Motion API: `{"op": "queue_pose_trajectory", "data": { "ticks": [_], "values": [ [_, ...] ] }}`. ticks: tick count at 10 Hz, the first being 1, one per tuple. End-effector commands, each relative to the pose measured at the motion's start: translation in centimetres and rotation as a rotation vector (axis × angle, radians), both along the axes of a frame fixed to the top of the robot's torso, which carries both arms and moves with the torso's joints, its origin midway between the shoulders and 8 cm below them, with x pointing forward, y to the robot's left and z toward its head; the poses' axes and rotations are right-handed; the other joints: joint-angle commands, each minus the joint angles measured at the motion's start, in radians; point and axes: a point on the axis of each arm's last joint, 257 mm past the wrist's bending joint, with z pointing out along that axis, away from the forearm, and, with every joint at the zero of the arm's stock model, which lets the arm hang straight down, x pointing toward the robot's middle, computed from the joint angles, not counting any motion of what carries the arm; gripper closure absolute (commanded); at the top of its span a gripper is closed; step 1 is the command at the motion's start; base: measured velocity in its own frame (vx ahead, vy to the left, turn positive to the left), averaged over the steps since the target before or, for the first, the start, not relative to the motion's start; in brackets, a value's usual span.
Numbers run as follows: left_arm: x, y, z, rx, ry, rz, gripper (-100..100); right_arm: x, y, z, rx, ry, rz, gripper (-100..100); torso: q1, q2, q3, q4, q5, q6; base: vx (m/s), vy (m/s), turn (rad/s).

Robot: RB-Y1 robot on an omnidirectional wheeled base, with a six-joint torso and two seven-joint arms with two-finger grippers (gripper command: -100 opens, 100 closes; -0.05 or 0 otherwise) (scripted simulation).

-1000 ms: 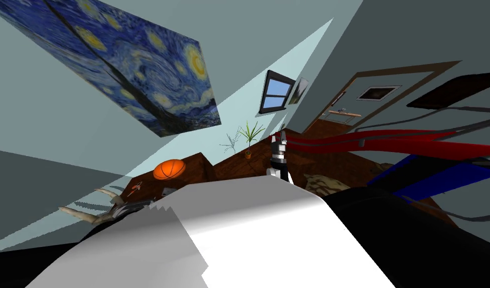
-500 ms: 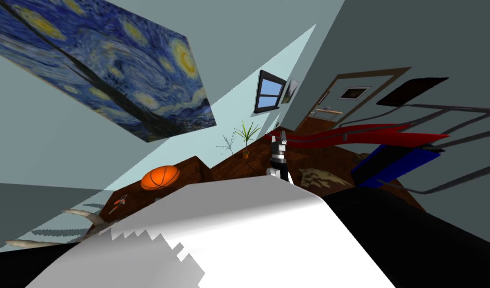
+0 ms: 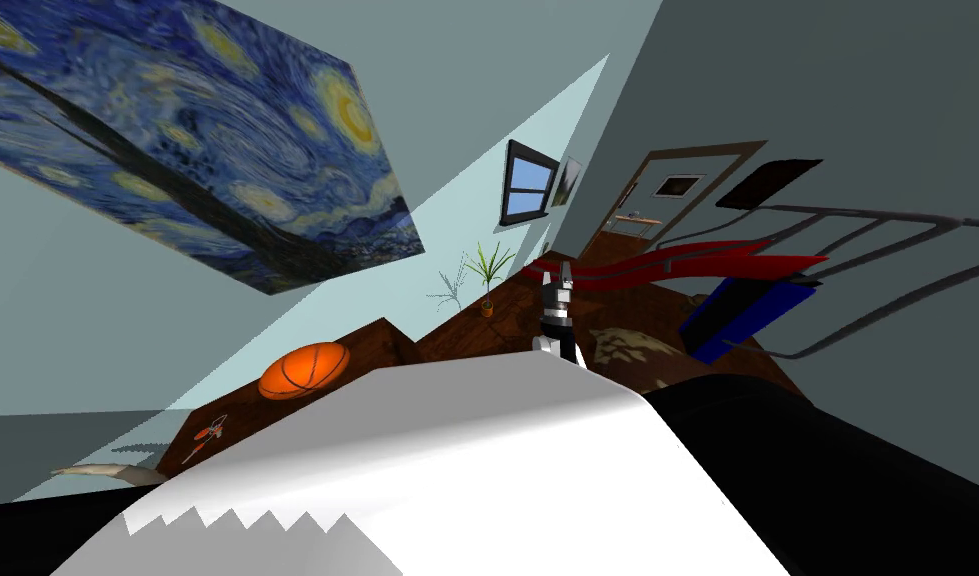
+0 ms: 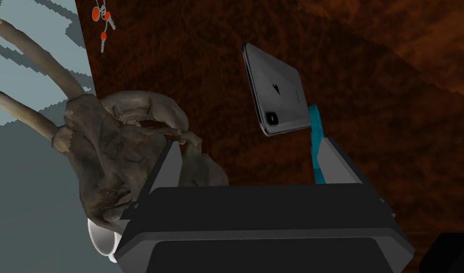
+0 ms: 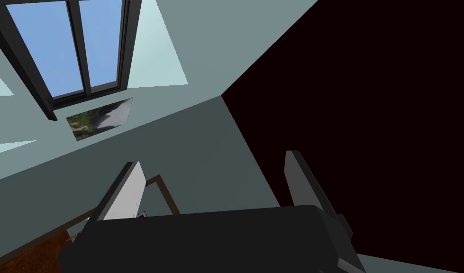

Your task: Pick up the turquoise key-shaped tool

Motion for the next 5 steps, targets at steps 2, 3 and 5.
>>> {"op": "queue_pose_trajectory", "data": {
  "ticks": [2, 3, 5],
  "values": [
    [-1.7, -0.8, -1.4, -0.053, 0.006, 0.040, -100, 0.0, 0.0, 0.0, 0.000, 0.000, 0.000, 0, 0.000, 0.000, 0.000, 0.000, 0.000, -0.001, 0.005, 0.033, -0.073],
    [-3.4, -1.4, -2.2, -0.109, -0.004, 0.094, -100, 0.0, 0.0, 0.0, 0.000, 0.000, 0.000, 0, 0.000, 0.000, 0.000, 0.000, 0.000, -0.001, 0.004, 0.032, -0.288],
    [-4.4, -2.1, -3.3, -0.135, 0.010, 0.110, -100, 0.0, 0.0, 0.0, 0.000, 0.000, 0.000, 0, 0.001, 0.000, 0.000, 0.000, 0.000, -0.001, 0.006, 0.042, -0.058]
  ]
}}
